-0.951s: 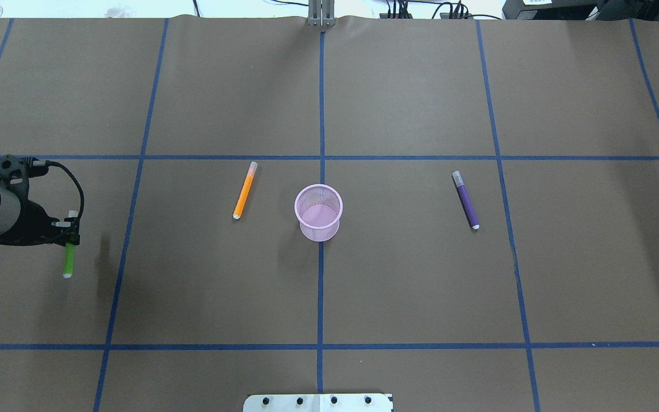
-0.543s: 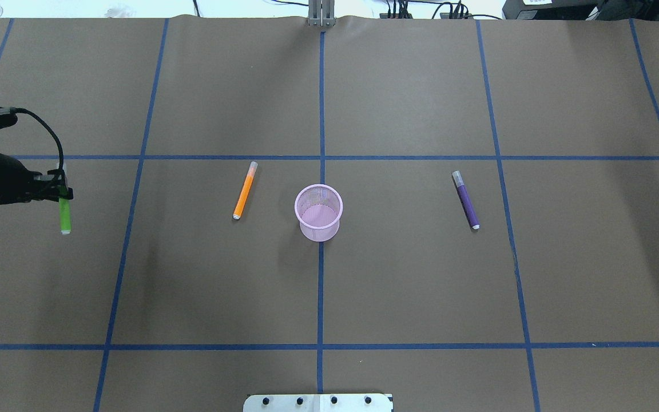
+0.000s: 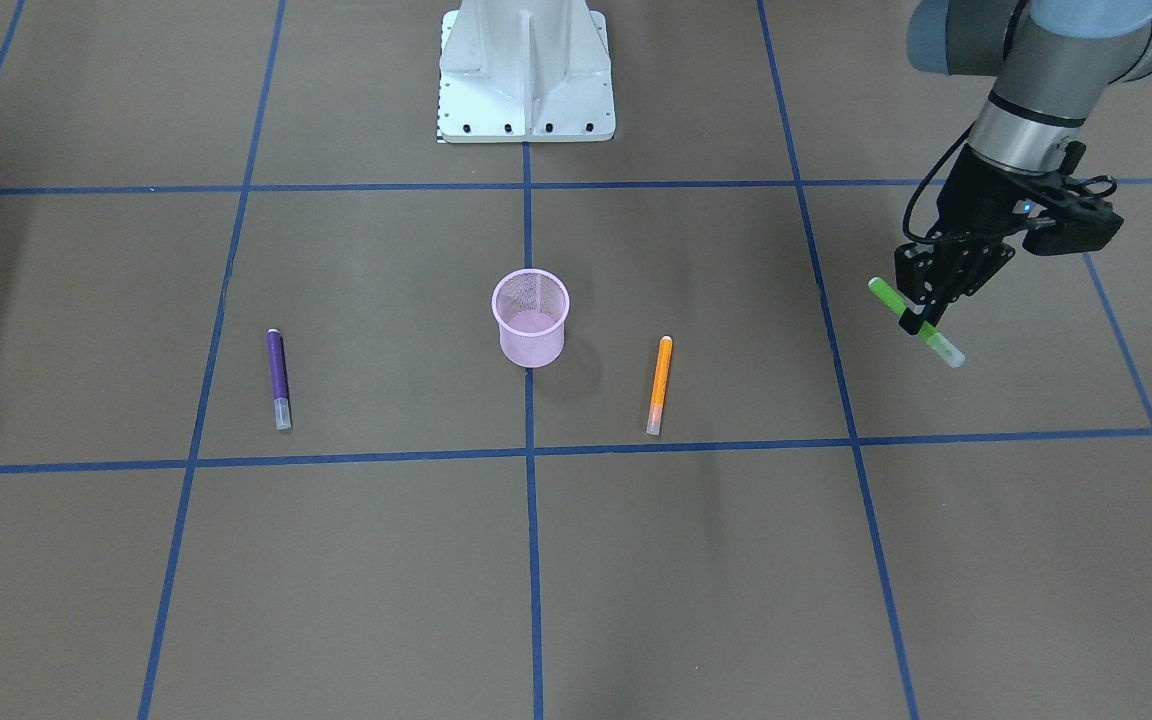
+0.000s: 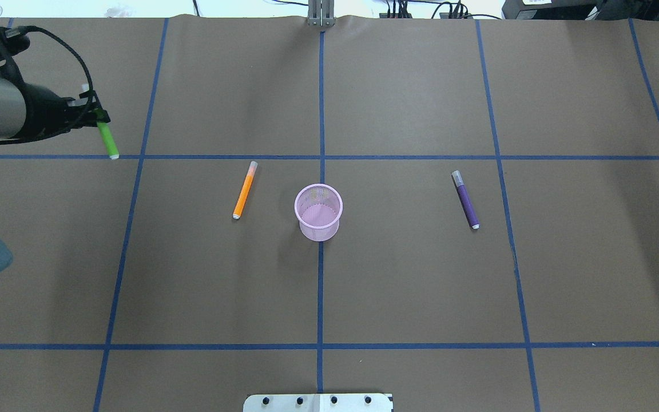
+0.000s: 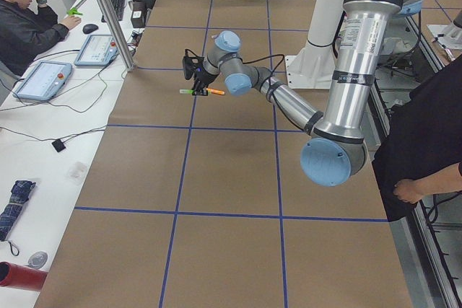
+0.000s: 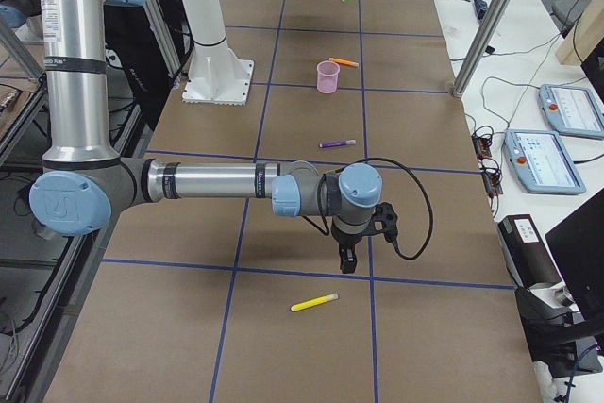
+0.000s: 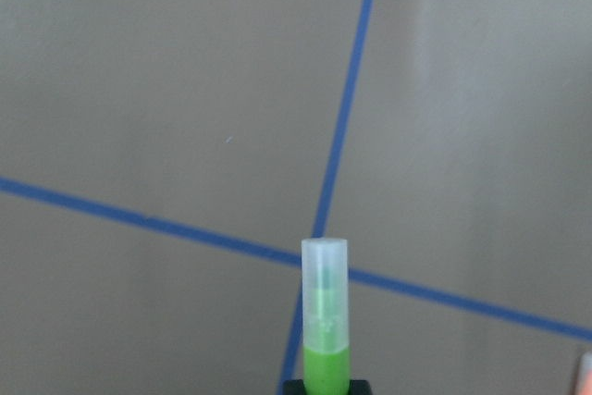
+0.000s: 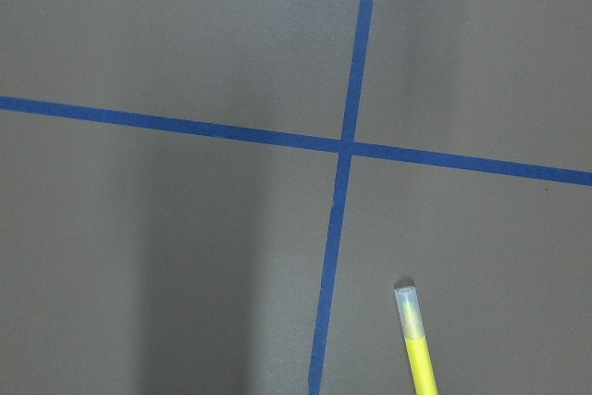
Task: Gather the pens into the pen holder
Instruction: 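Lift the green marker with the left gripper away from the table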
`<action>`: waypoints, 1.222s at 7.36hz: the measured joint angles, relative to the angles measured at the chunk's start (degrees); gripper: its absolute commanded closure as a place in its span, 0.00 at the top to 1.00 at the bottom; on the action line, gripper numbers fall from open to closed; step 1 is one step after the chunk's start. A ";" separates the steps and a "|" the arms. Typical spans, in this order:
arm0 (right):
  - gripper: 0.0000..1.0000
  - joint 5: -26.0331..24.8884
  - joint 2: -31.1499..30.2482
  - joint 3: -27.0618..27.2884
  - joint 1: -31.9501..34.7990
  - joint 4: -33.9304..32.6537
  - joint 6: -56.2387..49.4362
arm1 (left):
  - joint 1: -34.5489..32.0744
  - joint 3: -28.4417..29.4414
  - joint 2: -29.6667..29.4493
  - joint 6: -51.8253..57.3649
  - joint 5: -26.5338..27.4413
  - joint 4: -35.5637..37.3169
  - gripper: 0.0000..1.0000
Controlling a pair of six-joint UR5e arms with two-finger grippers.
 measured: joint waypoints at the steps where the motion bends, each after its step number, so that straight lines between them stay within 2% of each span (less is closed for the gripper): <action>1: 1.00 -1.07 -0.01 -1.95 -0.04 3.26 -0.15 | 1.60 0.25 -3.31 -2.75 3.37 0.85 0.00; 3: 0.98 -2.45 0.78 -12.08 -0.75 16.82 -0.19 | 5.76 0.80 -8.25 -5.12 10.16 3.25 0.00; 4: 0.96 -2.68 1.40 -16.54 -1.50 21.72 -0.08 | 7.00 1.11 -9.76 -5.63 11.70 3.88 0.00; 6: 0.93 -2.49 1.83 -20.50 -3.18 24.71 0.11 | 9.44 3.02 -12.52 -6.70 14.72 4.22 0.00; 9: 0.87 -2.37 1.49 -21.87 -5.76 25.08 -0.16 | 11.08 4.66 -15.23 -7.45 16.33 4.31 0.00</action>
